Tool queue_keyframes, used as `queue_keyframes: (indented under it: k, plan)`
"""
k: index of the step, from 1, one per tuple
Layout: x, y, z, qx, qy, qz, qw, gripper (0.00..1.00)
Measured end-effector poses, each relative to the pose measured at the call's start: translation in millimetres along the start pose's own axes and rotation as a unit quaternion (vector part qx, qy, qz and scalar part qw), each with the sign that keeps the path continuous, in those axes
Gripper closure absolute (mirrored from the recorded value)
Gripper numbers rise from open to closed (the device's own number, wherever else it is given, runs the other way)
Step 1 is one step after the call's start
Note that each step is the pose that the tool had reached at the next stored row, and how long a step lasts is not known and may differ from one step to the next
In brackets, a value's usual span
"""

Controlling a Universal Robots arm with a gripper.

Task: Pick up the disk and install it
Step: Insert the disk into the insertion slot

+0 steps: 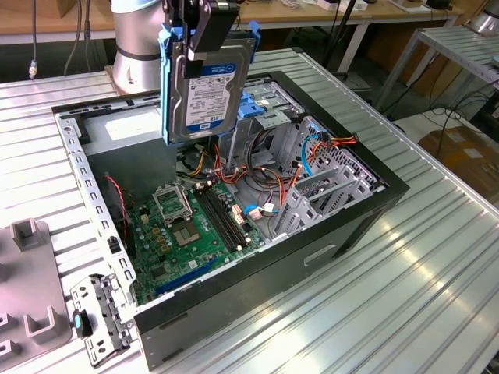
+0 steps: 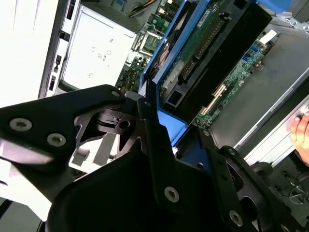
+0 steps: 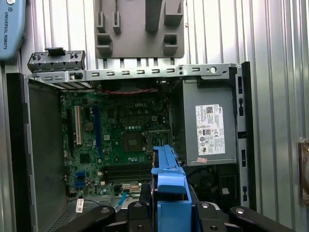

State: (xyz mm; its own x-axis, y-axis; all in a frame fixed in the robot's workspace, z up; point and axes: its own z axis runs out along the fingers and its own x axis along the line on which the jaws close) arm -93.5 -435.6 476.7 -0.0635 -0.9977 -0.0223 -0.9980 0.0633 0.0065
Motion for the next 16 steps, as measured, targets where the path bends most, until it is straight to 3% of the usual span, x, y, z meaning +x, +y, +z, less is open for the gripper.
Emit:
queue_keyframes:
  k: [8, 13, 16]
  plan:
    - [4.7, -0.6, -0.1, 0.0, 0.0, 0.0, 1.0, 0.63]
    - [19.4, -1.5, -0.5, 0.0, 0.0, 0.0, 1.0, 0.63]
    - [23.6, -1.7, -0.6, 0.0, 0.0, 0.0, 1.0, 0.63]
